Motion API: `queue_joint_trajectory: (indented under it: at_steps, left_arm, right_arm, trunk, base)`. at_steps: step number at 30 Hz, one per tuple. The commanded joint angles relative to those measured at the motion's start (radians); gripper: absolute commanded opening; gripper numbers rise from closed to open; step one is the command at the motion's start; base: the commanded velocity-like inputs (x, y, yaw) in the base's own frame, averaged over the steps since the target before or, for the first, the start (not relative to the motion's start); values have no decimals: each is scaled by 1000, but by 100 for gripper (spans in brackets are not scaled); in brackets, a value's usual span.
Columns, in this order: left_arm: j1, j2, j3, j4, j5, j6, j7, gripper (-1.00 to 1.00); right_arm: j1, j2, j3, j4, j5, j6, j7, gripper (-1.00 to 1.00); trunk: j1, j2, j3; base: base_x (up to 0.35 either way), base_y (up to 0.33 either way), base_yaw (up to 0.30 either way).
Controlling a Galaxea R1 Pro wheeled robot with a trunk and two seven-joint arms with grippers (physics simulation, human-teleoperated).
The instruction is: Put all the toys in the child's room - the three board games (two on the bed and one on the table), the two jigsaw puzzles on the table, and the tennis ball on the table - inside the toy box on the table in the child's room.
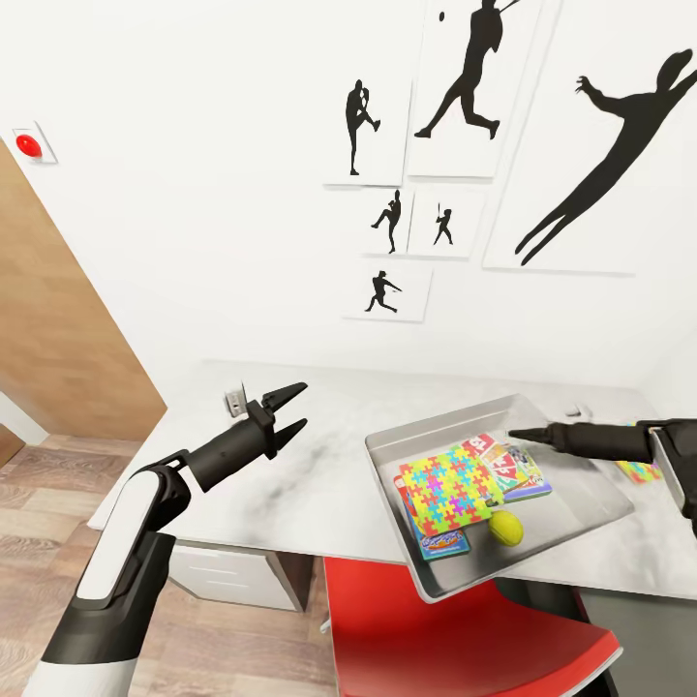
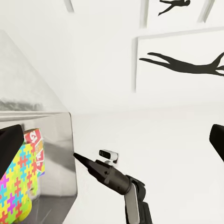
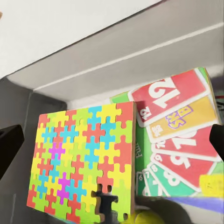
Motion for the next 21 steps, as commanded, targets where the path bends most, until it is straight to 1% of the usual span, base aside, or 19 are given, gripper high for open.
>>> queue_joint_trajectory:
  at_steps: [1, 3, 4, 8, 9, 12, 13, 14, 16, 17, 20, 21]
  left_arm:
    - [0, 0, -1, -1, 10, 1, 7, 100]
    - [1, 0, -1, -2, 10, 0, 3, 100]
    - [1, 0, -1, -2, 10, 0, 3, 100]
    - [2, 0, -3, -2, 10, 0, -2, 100]
    - [2, 0, -3, -2, 10, 0, -2, 100]
    - [2, 0, -3, -2, 10, 0, -3, 100]
    - [2, 0, -3, -2, 10, 0, -3, 100]
    - [2, 0, -3, -2, 10, -1, -3, 100]
    - [2, 0, -3, -2, 10, -1, -4, 100]
    - [2, 0, -3, -2, 10, -1, -4, 100]
    - [2, -1, -3, -2, 10, 0, -5, 100]
    - [2, -1, -3, -2, 10, 0, -5, 100]
  right_arm:
    - [27, -1, -23, -41, -2, 8, 5, 100]
    - [82, -2, -56, -121, -7, 10, 5, 100]
    - [82, -2, -56, -121, -7, 10, 5, 100]
    - [170, -4, -92, -279, -13, 20, 5, 100]
    - [170, -4, -92, -279, -13, 20, 5, 100]
    - [223, -5, -113, -386, -15, 46, 4, 100]
    - [223, -5, -113, -386, -15, 46, 4, 100]
    - [240, -5, -122, -418, -15, 59, 4, 100]
    - [271, -5, -142, -481, -16, 86, 4, 100]
    - [271, -5, -142, -481, -16, 86, 4, 100]
    - [313, -2, -169, -565, -17, 115, 4, 100]
    - [313, -2, -169, -565, -17, 115, 4, 100]
  trunk:
    - [1, -2, -2]
    - [1, -2, -2]
    - [1, -2, -2]
    - [1, -2, -2]
    - [1, -2, -2]
    - [1, -2, -2]
    - [1, -2, -2]
    - [1, -2, -2]
    - [1, -2, -2]
    - [1, -2, -2]
    - [1, -2, -2]
    - [1, -2, -2]
  base:
    - [0, 0, 0]
    - [0, 0, 0]
    - [0, 0, 0]
    - [-2, 0, 0]
    - [-7, 0, 0]
    - [-47, 29, 0]
    - [-69, 57, 0]
    - [-89, 95, 0]
    - [-110, 139, 0]
    - [-116, 151, 0]
    - [-126, 178, 0]
    - [-123, 177, 0]
